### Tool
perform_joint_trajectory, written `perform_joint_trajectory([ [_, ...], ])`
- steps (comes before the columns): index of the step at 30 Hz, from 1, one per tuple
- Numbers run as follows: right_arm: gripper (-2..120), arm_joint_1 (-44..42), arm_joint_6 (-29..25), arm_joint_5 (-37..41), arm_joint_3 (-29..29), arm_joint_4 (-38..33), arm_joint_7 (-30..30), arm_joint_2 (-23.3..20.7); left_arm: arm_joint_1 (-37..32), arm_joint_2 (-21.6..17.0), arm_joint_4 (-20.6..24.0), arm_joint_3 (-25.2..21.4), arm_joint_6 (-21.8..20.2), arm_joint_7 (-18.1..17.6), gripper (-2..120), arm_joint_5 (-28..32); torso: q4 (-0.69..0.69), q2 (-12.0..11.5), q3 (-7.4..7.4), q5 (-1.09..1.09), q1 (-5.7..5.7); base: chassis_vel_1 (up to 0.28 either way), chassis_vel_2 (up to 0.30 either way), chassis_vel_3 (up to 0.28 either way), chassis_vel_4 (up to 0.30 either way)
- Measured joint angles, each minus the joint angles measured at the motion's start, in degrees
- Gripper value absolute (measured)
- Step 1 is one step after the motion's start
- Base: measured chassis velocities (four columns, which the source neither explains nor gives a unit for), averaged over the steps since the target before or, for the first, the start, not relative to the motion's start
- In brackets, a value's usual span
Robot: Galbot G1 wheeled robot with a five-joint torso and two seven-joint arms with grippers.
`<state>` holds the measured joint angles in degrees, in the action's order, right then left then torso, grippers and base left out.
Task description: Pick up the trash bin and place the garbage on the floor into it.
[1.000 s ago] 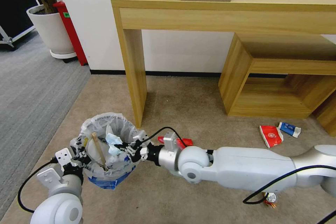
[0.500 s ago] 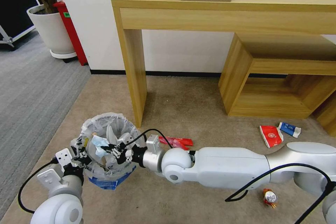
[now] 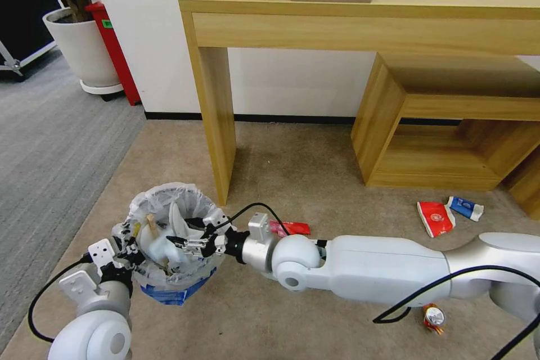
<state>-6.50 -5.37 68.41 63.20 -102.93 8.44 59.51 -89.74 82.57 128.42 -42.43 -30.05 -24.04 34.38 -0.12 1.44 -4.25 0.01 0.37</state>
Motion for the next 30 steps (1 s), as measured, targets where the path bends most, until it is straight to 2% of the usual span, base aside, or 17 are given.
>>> perform_joint_trajectory([
  [1,78,0.0,0.0,0.0,0.0,0.0,0.0,0.0,0.0,0.0,0.0,0.0,0.0,0.0,0,0.0,0.00,0.0,0.00,0.00,0.00,0.000,0.000,0.000,0.000],
  [6,97,-1.2,-0.6,-0.3,-2.6,-1.7,-0.5,-1.7,0.4,0.0,-0.9,0.0,0.0,0.0,0,0.0,0.00,0.0,0.00,0.00,0.00,0.000,0.000,0.000,0.000],
  [11,100,-3.2,-0.9,-0.3,-7.1,-3.2,-0.6,-3.1,0.6,0.0,-1.2,0.0,0.1,0.0,0,0.1,0.00,0.0,0.00,0.00,0.00,0.000,0.000,0.000,0.000],
  [12,100,-4.2,-0.9,-0.1,-9.5,-3.9,-0.6,-3.6,0.6,0.0,-1.2,-0.1,0.1,0.0,0,0.2,0.00,0.0,0.00,0.01,0.00,0.000,0.000,0.000,0.000],
  [13,100,-6.9,-0.9,-0.2,-15.8,-5.5,-0.6,-5.2,0.6,-0.1,-1.3,-0.4,0.1,-0.1,0,0.3,0.00,0.0,0.00,0.00,0.00,0.000,0.000,0.000,0.000],
  [14,100,-6.9,-0.9,-0.2,-15.8,-5.5,-0.6,-5.2,0.6,-0.1,-1.3,-0.4,0.1,-0.1,0,0.3,0.00,0.0,0.00,0.00,0.00,0.000,0.000,0.000,0.000],
  [16,100,-10.6,-0.9,-0.7,-21.7,-6.5,-0.6,-7.1,0.7,0.0,-1.2,-0.6,0.1,-0.1,0,0.5,0.00,0.0,0.00,0.00,0.00,0.000,0.000,0.000,0.000],
  [18,100,-12.0,-1.1,-1.0,-23.4,-6.7,-0.6,-7.5,0.7,0.0,-1.2,-0.7,0.1,-0.1,0,0.5,0.00,0.0,0.00,0.00,0.00,0.000,0.000,0.000,0.000],
  [21,100,-17.4,-1.8,-1.4,-29.9,-8.1,-0.7,-8.7,0.6,0.1,-1.1,-0.7,0.1,-0.1,0,0.5,0.00,0.0,0.00,0.01,0.00,0.000,0.000,0.000,0.000],
  [22,100,-17.4,-1.8,-1.4,-29.9,-8.1,-0.7,-8.7,0.6,0.1,-1.1,-0.7,0.1,-0.1,0,0.5,0.00,0.0,0.00,0.01,0.00,0.000,0.000,0.000,0.000],
  [24,100,-21.3,-2.1,-2.3,-35.1,-9.1,-1.2,-9.8,0.4,0.1,-1.0,-1.0,0.1,-0.1,0,0.5,0.01,0.0,0.00,0.01,0.00,0.000,0.000,0.000,0.000],
  [25,100,-21.3,-2.1,-2.3,-35.1,-9.1,-1.2,-9.8,0.4,0.1,-1.0,-1.0,0.1,-0.1,0,0.5,0.01,0.0,0.00,0.01,0.00,0.000,0.000,0.000,0.000],
  [29,100,-28.0,-4.1,-6.3,-43.7,-9.9,-1.5,-12.0,0.2,0.3,-0.8,-1.3,0.2,-0.1,0,0.7,0.00,0.0,0.00,0.00,0.00,0.000,0.000,0.000,0.000],
  [30,100,-28.0,-4.1,-6.3,-43.7,-9.9,-1.5,-12.0,0.2,0.3,-0.8,-1.3,0.2,-0.1,0,0.7,0.00,0.0,0.00,0.00,0.00,0.000,0.000,0.000,0.000],
])
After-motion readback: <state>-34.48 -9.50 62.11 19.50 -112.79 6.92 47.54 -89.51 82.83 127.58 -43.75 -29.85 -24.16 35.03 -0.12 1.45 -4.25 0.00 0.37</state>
